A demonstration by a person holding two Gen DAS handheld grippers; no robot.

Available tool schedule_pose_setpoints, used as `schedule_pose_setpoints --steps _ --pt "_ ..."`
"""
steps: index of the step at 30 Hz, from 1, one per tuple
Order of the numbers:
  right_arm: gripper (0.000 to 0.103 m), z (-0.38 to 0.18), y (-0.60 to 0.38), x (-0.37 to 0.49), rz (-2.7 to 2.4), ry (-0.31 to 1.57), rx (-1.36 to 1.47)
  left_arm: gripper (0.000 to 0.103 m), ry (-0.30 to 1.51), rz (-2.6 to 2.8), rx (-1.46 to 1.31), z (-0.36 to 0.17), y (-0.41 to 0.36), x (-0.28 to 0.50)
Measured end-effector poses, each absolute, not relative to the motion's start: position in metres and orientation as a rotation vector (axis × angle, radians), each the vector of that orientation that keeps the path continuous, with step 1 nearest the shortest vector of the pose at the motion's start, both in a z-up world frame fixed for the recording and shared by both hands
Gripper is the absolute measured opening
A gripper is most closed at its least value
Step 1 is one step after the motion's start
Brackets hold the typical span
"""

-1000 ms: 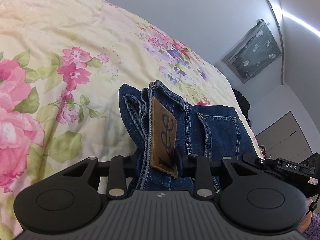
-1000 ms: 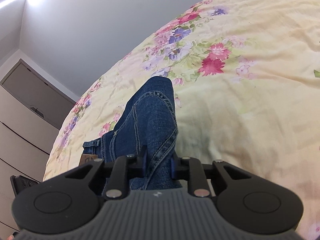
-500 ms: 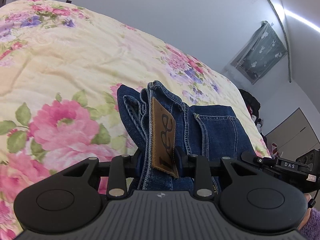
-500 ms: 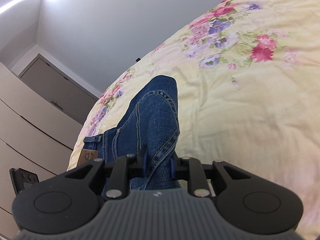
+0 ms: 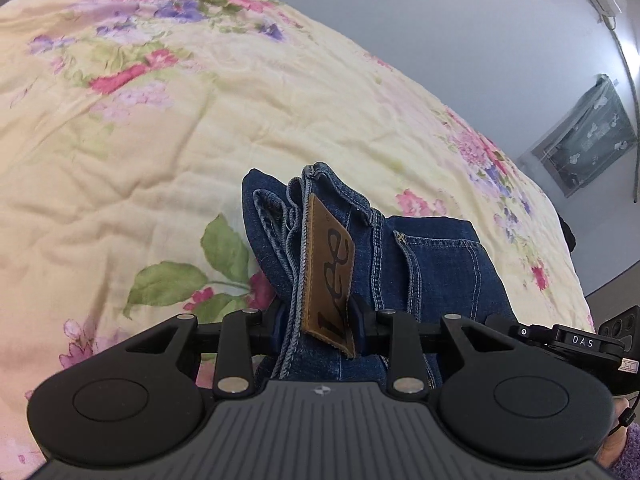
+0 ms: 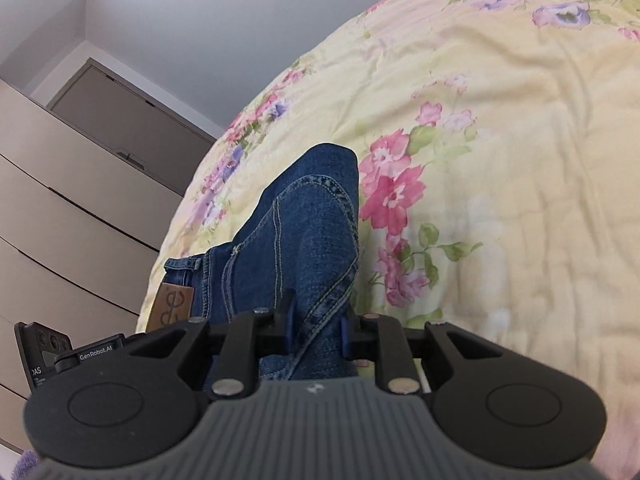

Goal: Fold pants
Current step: 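Open both grippers and release the folded jeans on the duvet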

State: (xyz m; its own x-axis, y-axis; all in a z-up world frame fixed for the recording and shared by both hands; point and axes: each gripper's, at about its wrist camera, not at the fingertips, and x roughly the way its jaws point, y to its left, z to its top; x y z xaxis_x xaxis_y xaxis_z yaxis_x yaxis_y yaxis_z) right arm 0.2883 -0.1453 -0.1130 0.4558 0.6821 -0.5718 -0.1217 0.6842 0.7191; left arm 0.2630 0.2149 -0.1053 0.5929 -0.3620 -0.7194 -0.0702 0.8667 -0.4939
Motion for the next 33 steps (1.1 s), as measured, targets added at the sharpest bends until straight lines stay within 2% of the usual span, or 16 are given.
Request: schedule_pose_setpoints --steps 1,5,7,8,9,11,14,17,21,26,33 --pt "0.016 -0.120 -0.142 0.292 0.531 0.999 0.641 0.038 0.945 -0.169 -0.510 -0.115 0.216 0.264" --pt "0.019 -0.137 -0.136 0.299 0.482 1.043 0.573 0.060 0.957 -0.138 -0.489 -0.130 0.218 0.265" --pt "0.023 -0.135 -0.134 0.298 0.467 1.046 0.539 0.064 0.968 -0.130 -0.484 -0.126 0.219 0.265" --pt "0.025 -0.133 -0.132 0.298 0.459 1.048 0.517 0.065 0.970 -0.127 -0.465 -0.122 0.218 0.262" --pt "0.034 -0.129 -0.129 0.298 0.444 1.051 0.483 0.065 0.970 -0.115 -0.437 -0.115 0.215 0.260" --pt "0.035 -0.117 -0.125 0.291 0.416 1.035 0.396 0.064 0.940 -0.066 -0.340 -0.096 0.206 0.251" --pt "0.046 -0.090 -0.124 0.274 0.400 0.954 0.296 0.064 0.849 -0.056 -0.193 -0.058 0.188 0.227" --pt "0.048 -0.058 -0.127 0.246 0.428 0.873 0.248 0.064 0.767 -0.053 -0.118 -0.022 0.165 0.194" --pt "0.058 -0.023 -0.127 0.195 0.430 0.790 0.183 0.064 0.696 0.008 -0.037 0.004 0.131 0.149" --pt "0.060 -0.005 -0.127 0.128 0.399 0.730 0.107 0.088 0.669 0.074 -0.021 0.013 0.102 0.103" --pt "0.062 0.005 -0.132 0.058 0.378 0.670 0.086 0.088 0.688 0.099 -0.042 0.012 0.075 0.065"
